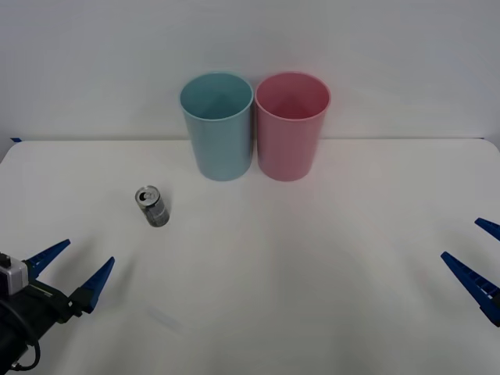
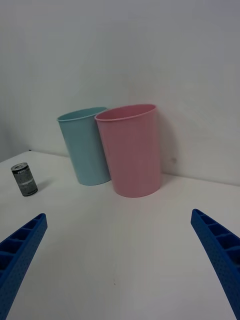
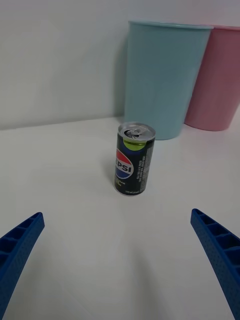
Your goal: Grasp the object on the table and drop it into the matching bin: aluminum can to the light blue bin, PET bottle to the pink bin.
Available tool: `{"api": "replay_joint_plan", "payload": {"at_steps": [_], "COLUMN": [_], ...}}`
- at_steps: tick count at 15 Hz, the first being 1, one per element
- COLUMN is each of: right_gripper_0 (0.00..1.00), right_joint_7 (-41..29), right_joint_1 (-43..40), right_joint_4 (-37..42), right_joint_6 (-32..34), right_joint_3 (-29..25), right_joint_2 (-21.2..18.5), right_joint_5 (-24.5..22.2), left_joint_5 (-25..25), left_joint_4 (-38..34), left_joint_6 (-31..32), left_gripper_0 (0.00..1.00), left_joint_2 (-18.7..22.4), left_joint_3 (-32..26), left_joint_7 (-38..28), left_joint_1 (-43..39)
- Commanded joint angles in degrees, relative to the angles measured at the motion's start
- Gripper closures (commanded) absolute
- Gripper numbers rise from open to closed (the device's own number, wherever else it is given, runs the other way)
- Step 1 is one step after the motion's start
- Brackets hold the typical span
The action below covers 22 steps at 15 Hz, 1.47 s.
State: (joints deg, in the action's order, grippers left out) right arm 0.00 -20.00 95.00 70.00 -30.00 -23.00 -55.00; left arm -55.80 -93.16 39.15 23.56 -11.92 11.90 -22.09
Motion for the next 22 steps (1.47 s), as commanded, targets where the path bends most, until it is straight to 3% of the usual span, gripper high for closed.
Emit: {"api": "replay_joint_plan", "payload": {"at_steps": [1, 4, 10, 22], "right_gripper_0": [0.0, 0.0, 0.0, 0.0], "right_joint_7": [0.0, 0.0, 0.0, 0.0], "right_joint_1": [0.0, 0.0, 0.0, 0.0], "right_joint_4": [0.0, 0.0, 0.0, 0.0], "right_joint_6": [0.0, 0.0, 0.0, 0.0], "right_joint_3": [0.0, 0.0, 0.0, 0.0], "right_joint_2": [0.0, 0.0, 0.0, 0.0], "right_joint_5": [0.0, 0.0, 0.0, 0.0], "left_joint_5": [0.2, -0.1, -5.4, -6.0], "left_joint_4": [0.0, 0.0, 2.7, 15.9], "left_joint_6": [-4.4, -7.3, -9.0, -11.2], "left_gripper_0": [0.0, 0.0, 0.0, 0.0], "left_joint_2": [-0.2, -2.3, -8.7, -8.9], "left_joint_3": [3.0, 4.5, 4.5, 6.9], "left_joint_7": [-0.4, -0.9, -1.4, -1.4], "left_joint_1": [0.8, 1.7, 5.7, 19.4]}}
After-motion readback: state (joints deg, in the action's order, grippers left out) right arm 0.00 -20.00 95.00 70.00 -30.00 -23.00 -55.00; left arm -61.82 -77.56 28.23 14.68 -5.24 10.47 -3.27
